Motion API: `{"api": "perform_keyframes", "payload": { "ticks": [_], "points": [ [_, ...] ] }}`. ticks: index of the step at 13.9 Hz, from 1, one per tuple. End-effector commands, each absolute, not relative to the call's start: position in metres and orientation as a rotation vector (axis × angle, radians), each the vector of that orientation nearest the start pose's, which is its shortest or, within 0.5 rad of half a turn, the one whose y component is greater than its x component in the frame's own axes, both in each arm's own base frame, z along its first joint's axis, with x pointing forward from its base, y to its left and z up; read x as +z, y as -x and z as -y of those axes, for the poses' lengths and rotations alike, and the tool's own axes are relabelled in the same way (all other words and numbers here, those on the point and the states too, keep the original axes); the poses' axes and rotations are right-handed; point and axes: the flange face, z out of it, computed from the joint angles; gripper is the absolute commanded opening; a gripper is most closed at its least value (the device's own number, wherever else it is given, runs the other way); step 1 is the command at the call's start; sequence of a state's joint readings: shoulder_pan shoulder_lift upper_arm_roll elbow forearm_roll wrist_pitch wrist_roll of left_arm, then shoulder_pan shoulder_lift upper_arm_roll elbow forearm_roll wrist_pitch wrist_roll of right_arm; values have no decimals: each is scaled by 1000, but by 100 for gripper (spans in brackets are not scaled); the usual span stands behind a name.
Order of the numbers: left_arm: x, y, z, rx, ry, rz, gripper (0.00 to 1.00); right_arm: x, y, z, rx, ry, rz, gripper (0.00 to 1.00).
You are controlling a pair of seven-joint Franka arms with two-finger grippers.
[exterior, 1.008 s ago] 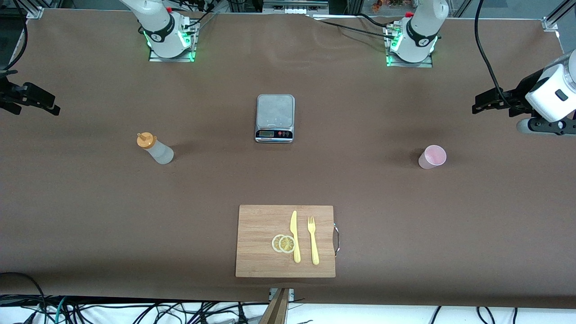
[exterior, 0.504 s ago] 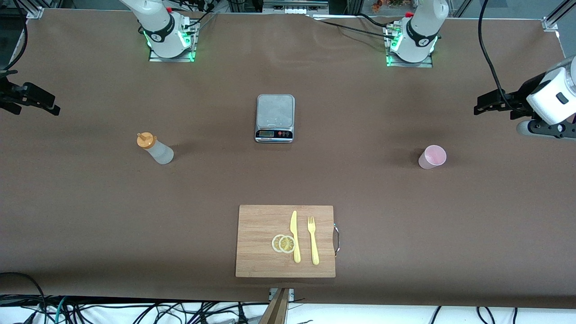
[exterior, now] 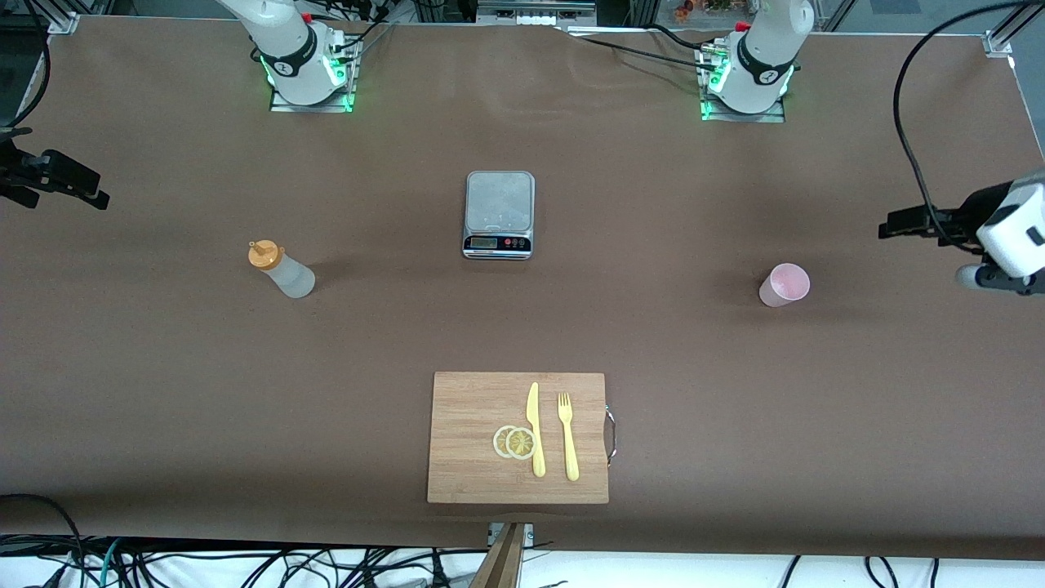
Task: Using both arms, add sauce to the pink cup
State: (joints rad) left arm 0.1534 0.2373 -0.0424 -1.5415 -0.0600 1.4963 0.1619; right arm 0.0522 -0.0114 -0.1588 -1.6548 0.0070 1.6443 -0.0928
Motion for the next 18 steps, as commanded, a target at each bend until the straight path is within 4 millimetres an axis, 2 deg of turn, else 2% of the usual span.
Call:
{"api": "perform_keyframes", "payload": {
  "ticks": [1,4,8,13,18],
  "points": [
    [450,-617,-74,435,3179,-78,100,599,-550,61,-12,3113,-5,100],
    [395,-616,-68,366,3150,-97,100,599,-550,61,-12,3113,-3,100],
    [339,-605,-53,317,3130,-114,100,599,-550,61,-12,3113,-5,100],
    [300,-592,-45,272,3107,-161,100,598,-550,61,-9,3113,-5,100],
    [265,-572,-48,230,3110,-156,100,598,-550,61,-9,3113,-3,100]
  ]
}}
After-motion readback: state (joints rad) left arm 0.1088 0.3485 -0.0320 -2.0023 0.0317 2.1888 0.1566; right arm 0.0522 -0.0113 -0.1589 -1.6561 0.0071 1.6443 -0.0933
